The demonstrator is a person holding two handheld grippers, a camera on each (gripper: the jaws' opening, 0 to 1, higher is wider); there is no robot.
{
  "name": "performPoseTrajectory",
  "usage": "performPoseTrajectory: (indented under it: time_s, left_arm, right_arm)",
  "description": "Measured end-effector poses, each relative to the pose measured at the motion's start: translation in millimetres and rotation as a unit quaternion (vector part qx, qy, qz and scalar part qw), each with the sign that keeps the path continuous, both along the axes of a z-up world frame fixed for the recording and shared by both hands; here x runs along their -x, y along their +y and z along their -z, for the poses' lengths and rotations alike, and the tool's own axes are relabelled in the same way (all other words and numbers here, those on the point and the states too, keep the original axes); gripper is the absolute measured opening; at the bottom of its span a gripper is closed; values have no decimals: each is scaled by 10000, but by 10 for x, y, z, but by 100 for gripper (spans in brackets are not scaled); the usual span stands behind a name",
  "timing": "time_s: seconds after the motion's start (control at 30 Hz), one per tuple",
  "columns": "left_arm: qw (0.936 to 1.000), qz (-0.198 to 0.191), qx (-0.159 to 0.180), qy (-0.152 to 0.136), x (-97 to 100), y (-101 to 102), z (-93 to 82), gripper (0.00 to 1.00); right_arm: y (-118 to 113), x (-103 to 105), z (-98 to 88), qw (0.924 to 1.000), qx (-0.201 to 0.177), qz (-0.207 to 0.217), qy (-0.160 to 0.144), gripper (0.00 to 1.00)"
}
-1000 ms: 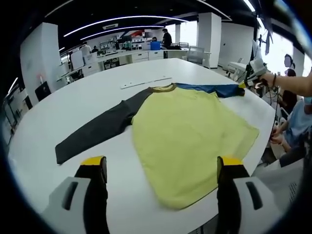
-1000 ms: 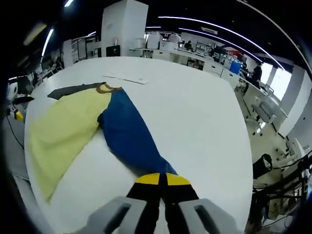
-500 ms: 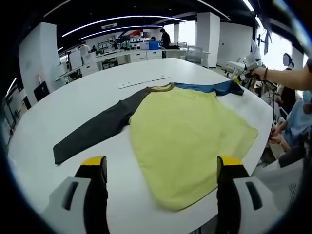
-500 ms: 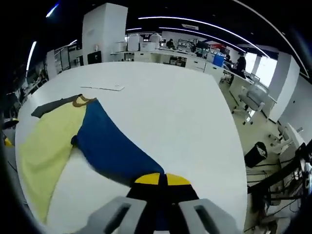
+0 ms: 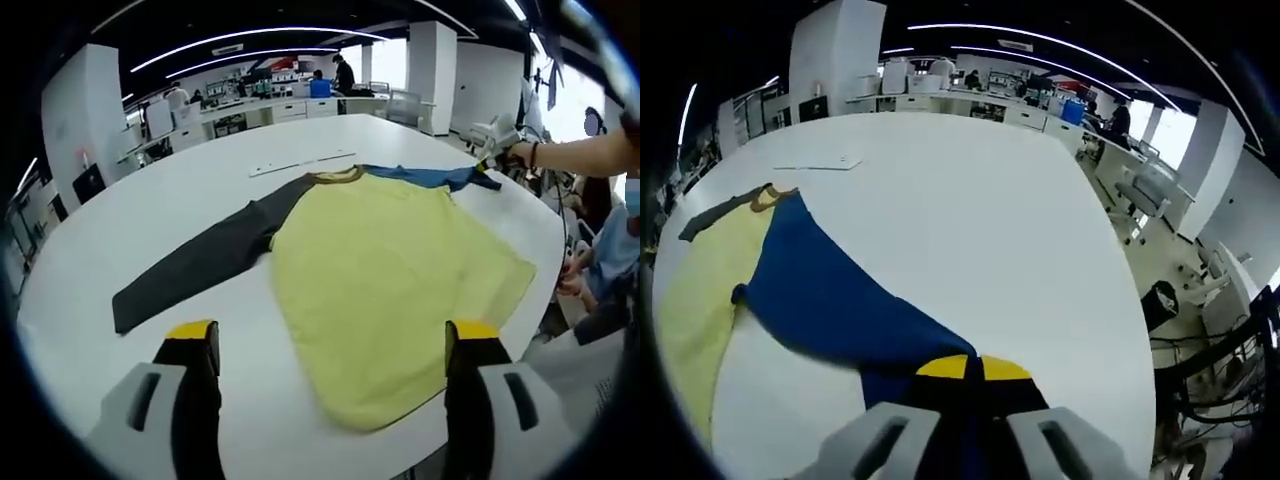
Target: Fold the garment on the visible template until the final outline fits inside the template.
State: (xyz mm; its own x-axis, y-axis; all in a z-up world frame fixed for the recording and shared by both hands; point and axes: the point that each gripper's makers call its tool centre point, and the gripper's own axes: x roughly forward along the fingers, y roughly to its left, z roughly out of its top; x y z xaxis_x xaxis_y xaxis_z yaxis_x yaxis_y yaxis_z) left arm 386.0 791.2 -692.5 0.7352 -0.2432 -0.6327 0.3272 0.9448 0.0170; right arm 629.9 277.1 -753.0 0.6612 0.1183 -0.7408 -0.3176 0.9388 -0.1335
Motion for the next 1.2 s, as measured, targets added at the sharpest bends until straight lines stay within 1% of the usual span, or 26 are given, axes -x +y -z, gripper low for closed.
performPoseTrajectory:
  time_s: [0.13,0.17,0.3,0.33,0.4,0.43,0.47,0.53,0.57,0.63,0.67,0.73,0.77,0.8,0.87,0.93,1.1,1.13,1.2]
  left_arm:
    - [10000,-51,-2,-26,0,12,-15,91]
    - [10000,-64,-1,-25,3,15,-17,91]
    - [9999,-111,-9,-26,19,38,-17,90]
    - [9999,-117,-10,-28,22,40,-19,90]
    - [9999,-145,1,-50,20,52,-25,91]
    - [9998,-158,16,-72,19,55,-34,92]
    - [9998,-164,28,-80,17,59,-38,92]
    - [9998,-165,40,-103,17,62,-54,94]
    - [9998,-167,37,-112,15,69,-63,94]
    - [9997,-196,11,-148,8,94,-77,95]
    - [9997,-186,5,-161,6,104,-84,95]
    - [9996,-201,9,-188,5,123,-94,95]
    - [9996,-199,8,-208,5,126,-101,96]
    - [9996,-194,12,-223,7,128,-107,96]
    - [9995,-199,23,-259,6,131,-115,96]
    - [9994,-211,29,-271,5,137,-113,95]
    - [9994,-168,12,-317,-10,134,-111,95]
    - [9994,-156,15,-322,-12,128,-113,94]
    - [9994,-133,14,-331,-14,118,-116,94]
  right_arm:
    - [-3,22,48,10000,6,16,77,0]
    - [-2,9,33,10000,-43,62,19,0]
    - [-17,9,23,9999,-95,112,22,0]
    - [-39,12,13,9998,-81,178,15,2]
    - [-109,16,-28,9993,-24,359,-62,10]
    - [-116,26,-42,9990,-79,429,-48,17]
    - [-104,45,-64,9982,-247,549,-25,22]
    - [-111,83,-112,9960,-441,773,-6,33]
    - [-131,93,-140,9953,-451,854,-32,38]
    - [-131,125,-209,9950,-493,861,-104,45]
    - [-117,153,-227,9947,-545,867,-86,46]
    - [-120,239,-256,9919,-692,1063,-11,48]
    - [-136,296,-268,9882,-834,1287,14,48]
    - [-151,331,-270,9865,-886,1378,44,49]
    - [-168,385,-274,9873,-844,1342,71,49]
    - [-180,479,-253,9864,-817,1408,201,48]
    - [-166,641,-218,9826,-893,1592,350,47]
    - [-164,685,-191,9798,-943,1707,432,47]
    - [-150,710,-159,9786,-992,1746,458,47]
